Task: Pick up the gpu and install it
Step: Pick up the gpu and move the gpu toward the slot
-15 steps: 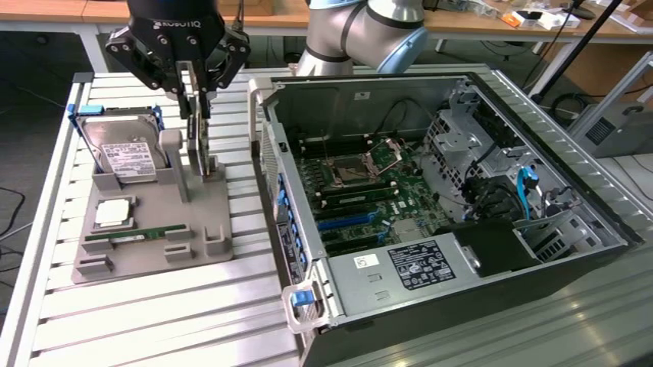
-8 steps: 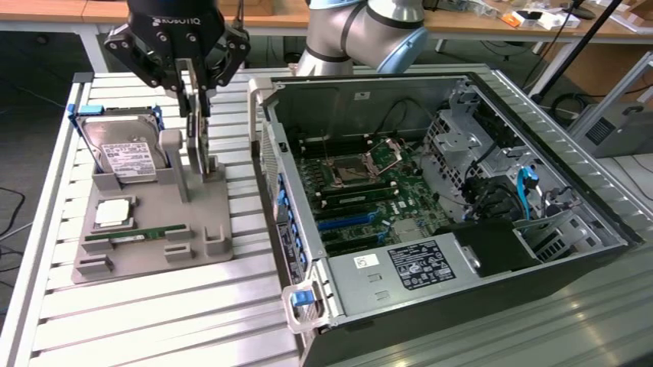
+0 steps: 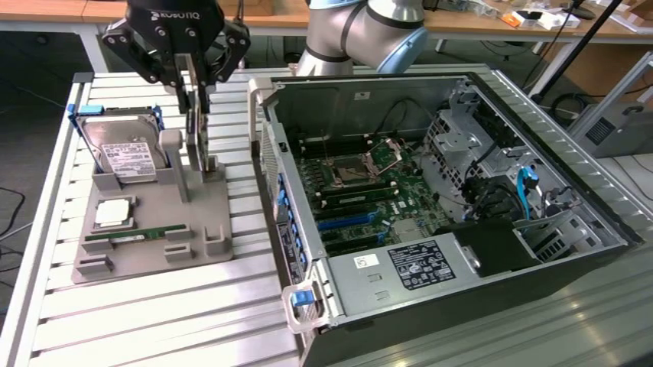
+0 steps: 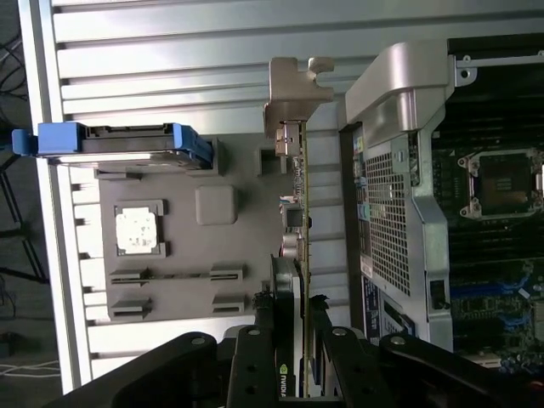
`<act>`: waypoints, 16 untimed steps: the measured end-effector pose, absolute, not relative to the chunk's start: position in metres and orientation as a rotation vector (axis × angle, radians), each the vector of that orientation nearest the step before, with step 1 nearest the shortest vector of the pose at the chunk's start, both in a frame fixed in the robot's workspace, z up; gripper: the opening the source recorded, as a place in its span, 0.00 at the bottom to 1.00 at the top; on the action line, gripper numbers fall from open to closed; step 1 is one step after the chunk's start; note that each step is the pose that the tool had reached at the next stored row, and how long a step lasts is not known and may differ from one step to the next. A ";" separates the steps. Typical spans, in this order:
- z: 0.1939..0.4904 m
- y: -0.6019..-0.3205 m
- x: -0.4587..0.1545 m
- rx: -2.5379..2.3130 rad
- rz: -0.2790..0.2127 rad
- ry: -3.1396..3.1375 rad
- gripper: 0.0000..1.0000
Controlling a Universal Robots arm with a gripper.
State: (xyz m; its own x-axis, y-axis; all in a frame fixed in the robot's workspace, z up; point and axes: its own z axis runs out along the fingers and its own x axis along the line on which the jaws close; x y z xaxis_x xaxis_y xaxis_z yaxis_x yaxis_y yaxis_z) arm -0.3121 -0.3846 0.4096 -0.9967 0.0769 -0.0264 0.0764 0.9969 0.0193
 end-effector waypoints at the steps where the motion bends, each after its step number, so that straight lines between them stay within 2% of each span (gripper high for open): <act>1: 0.410 -0.385 -0.312 0.119 0.028 3.112 0.27; 16: 0.426 -0.385 -0.312 0.119 0.029 3.112 0.27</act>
